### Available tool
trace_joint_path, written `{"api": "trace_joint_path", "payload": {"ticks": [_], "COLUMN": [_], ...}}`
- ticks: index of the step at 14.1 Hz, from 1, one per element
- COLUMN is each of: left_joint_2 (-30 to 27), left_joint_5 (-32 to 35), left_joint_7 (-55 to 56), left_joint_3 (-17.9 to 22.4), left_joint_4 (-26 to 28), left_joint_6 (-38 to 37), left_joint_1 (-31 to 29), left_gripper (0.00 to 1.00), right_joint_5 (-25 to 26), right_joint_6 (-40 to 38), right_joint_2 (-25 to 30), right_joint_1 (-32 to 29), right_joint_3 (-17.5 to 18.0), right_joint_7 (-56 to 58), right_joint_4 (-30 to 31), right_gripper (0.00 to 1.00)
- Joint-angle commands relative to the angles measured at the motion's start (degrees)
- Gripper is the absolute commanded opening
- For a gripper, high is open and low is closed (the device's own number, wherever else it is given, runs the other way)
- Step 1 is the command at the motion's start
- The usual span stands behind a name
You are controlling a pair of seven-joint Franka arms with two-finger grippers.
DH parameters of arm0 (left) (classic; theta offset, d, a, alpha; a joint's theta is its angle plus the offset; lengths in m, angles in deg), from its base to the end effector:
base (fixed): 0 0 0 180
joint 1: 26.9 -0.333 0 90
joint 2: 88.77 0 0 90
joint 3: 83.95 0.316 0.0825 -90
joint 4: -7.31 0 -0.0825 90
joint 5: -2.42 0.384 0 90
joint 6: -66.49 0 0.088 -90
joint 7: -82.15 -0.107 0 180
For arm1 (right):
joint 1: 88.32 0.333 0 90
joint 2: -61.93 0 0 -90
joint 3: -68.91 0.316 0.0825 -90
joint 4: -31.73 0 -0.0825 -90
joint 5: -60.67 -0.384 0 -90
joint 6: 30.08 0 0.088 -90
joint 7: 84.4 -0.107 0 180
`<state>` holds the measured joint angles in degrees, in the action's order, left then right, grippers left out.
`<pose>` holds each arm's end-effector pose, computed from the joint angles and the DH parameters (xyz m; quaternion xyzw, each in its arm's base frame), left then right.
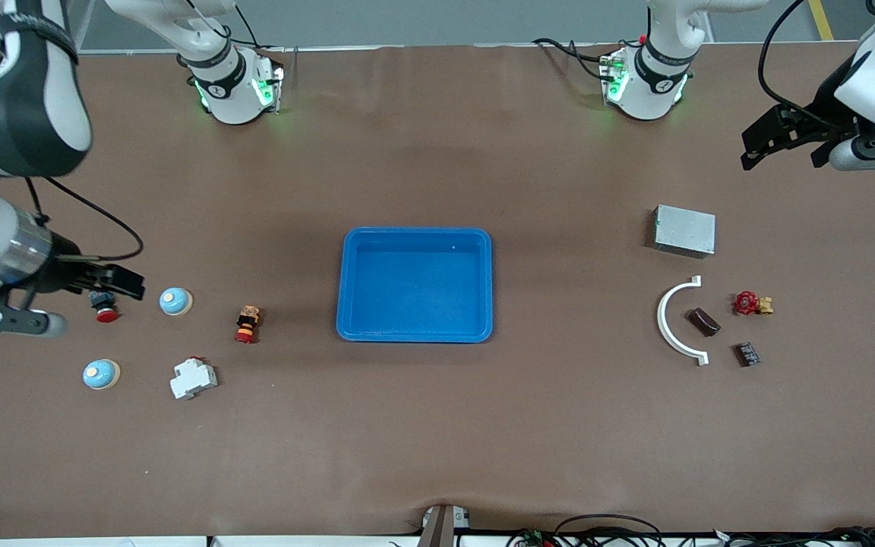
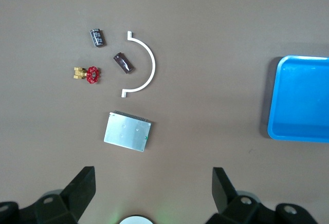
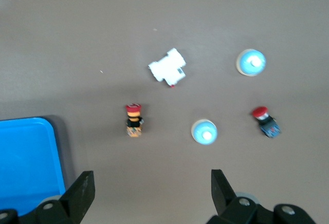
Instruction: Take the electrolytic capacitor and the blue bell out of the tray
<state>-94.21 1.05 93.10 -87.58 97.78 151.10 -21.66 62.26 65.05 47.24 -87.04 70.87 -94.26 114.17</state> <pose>0.5080 -0.0839 0.6631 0.9998 0.0172 -0.0052 0.0081 0.6347 0.0307 0.5420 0.9982 -0.0567 -0.0162 0.0114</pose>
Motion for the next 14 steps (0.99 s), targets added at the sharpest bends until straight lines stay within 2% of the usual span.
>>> {"api": "trace_joint_path", "payload": {"ticks": [1, 4, 6, 9, 14], "left_joint_2": [-1.50, -1.06, 1.48, 3.33, 3.42], "left_joint_5": [-0.04, -0.13, -0.22, -0.13, -0.39], "left_joint_7": [-0.05, 0.91, 1.09, 1.00, -0.23], "left_joint_3": [-0.06, 0.03, 0.03, -0.15, -0.94], "left_joint_4": [-1.24, -1.17, -1.96, -5.37, -4.60], "left_joint_6": [-1.20, -2.43, -1.64, -1.03, -1.38], "left_joint_1": [0.03, -0.23, 0.29, 0.65, 0.12], "left_gripper": [1.00, 1.00, 1.00, 1.00, 1.00], "right_joint_5": [0.78, 0.69, 0.69, 0.78, -0.18], "right_joint_6": [-0.91, -2.75, -4.68, -6.62, -10.13], "right_joint_2": [3.26, 5.37, 6.51, 8.45, 8.80], "right_joint_1": [-2.60, -5.50, -6.82, -6.83, -8.06], "right_joint_3": [0.33, 0.33, 0.33, 0.24, 0.50], "right_joint_7": [6.05, 9.49, 11.53, 11.79, 13.90], "right_joint_4": [1.84, 1.84, 1.84, 1.84, 0.00], "right_gripper": [1.00, 1.00, 1.00, 1.00, 1.00]}}
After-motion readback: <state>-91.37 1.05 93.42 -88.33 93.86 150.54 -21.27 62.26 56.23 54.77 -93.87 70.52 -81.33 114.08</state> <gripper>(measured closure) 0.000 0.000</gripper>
